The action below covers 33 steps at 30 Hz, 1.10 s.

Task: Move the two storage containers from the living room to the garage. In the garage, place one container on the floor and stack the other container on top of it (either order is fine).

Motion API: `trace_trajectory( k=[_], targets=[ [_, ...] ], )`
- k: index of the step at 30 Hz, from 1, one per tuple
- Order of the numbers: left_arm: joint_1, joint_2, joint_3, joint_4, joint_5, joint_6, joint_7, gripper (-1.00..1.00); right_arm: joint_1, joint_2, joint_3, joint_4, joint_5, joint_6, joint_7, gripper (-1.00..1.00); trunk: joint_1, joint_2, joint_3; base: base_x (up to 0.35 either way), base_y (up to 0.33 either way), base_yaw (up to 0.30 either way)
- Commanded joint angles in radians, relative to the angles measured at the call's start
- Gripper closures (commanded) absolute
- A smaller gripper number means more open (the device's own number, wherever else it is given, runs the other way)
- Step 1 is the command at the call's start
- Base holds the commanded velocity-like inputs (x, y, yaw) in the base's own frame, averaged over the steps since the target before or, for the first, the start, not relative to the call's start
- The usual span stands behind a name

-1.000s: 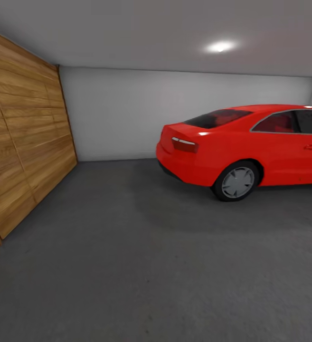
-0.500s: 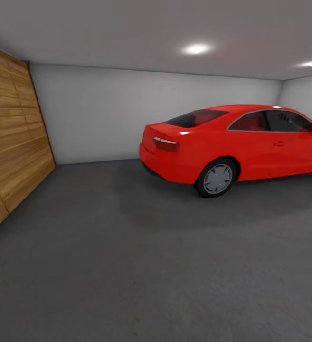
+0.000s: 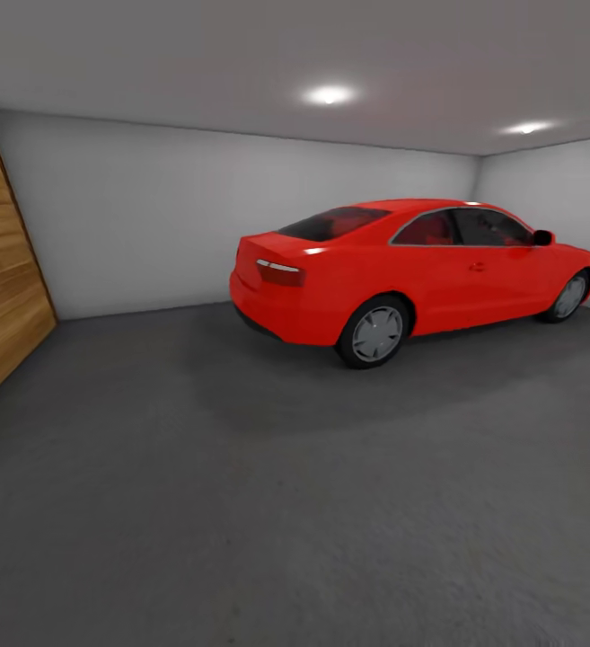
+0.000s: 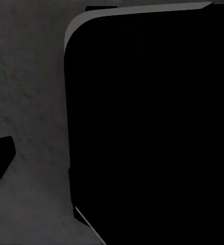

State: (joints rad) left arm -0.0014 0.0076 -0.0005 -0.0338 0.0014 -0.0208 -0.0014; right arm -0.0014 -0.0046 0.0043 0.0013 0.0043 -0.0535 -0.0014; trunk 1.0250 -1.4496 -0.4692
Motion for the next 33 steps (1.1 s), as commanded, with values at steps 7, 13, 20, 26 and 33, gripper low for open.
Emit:
trace_trajectory(
  k=[7,13,20,26,33],
  targets=[
    [0.000,0.000,-0.001,0.000,0.000,-0.002,0.000,-1.00,0.000,0.000,0.000,0.000,0.000,-0.003,0.000,-1.00,0.000,0.000,-0.001,0.000,0.000,-0.251],
    [0.000,0.000,0.000,0.000,0.000,-0.002,0.000,-1.00,0.000,0.000,0.000,0.000,0.000,-0.003,0.000,-1.00,0.000,0.000,-0.001,0.000,0.000,-0.251],
    [0.000,0.000,0.000,0.000,0.000,-0.002,0.000,-1.00,0.000,0.000,0.000,0.000,0.000,-0.003,0.000,-1.00,0.000,0.000,-0.001,0.000,0.000,-0.251],
    [0.000,0.000,0.001,0.000,0.000,-0.002,0.000,-1.00,0.000,0.000,0.000,0.000,0.000,-0.003,0.000,-1.00,0.000,0.000,-0.001,0.000,0.000,-0.251],
    [0.000,0.000,0.001,0.000,0.000,-0.002,0.000,-1.00,0.000,0.000,0.000,0.000,0.000,-0.003,0.000,-1.00,0.000,0.000,-0.001,0.000,0.000,-0.251]
  ],
)
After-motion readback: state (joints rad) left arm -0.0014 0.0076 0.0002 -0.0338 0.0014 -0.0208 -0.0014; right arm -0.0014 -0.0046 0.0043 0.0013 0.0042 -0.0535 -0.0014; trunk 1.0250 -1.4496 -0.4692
